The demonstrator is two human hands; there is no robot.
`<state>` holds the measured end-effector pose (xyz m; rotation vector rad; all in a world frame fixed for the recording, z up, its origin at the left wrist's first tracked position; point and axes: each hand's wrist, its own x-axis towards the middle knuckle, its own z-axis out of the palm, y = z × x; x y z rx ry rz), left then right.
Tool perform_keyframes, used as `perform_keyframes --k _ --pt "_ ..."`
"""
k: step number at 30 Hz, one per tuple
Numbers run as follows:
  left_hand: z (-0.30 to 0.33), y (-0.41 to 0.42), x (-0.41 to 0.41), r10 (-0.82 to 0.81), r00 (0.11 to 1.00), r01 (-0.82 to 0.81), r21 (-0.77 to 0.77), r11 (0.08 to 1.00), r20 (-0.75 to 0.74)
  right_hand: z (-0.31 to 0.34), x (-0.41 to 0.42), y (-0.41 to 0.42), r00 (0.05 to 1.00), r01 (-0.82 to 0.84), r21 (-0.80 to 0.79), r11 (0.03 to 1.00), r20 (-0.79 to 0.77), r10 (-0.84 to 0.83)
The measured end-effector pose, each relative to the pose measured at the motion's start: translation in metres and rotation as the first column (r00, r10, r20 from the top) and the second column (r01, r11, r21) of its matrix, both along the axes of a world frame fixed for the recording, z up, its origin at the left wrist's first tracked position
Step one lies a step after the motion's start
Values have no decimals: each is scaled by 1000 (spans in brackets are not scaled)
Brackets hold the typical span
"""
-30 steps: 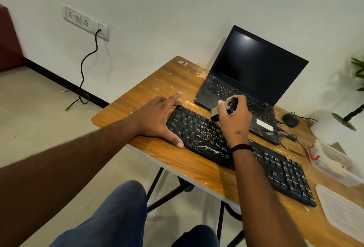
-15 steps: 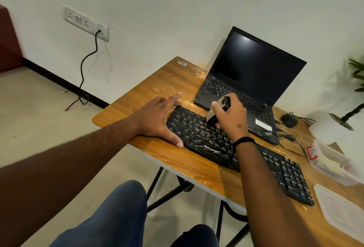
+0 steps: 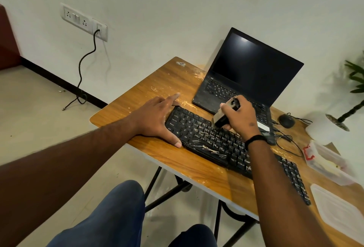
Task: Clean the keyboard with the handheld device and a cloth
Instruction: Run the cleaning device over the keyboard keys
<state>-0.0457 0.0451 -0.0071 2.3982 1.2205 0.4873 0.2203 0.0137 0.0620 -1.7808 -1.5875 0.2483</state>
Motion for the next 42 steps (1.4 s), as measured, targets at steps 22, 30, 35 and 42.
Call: perform_keyframes --k 22,30,35,42 --pt "-2 1 -1 4 1000 -3 -14 1000 3 8 19 -11 998 17 -59 998 61 -13" --pt "1 -1 0 -7 1000 7 3 1000 -1 9 22 -14 990 101 17 995 94 -102" --pt "-1 0 -1 4 1000 -4 -6 1000 0 -2 7 -18 999 42 19 999 -11 -42" --pt "4 -4 0 10 1000 -10 -15 1000 -11 -2 -15 -17 998 -40 54 998 -51 42"
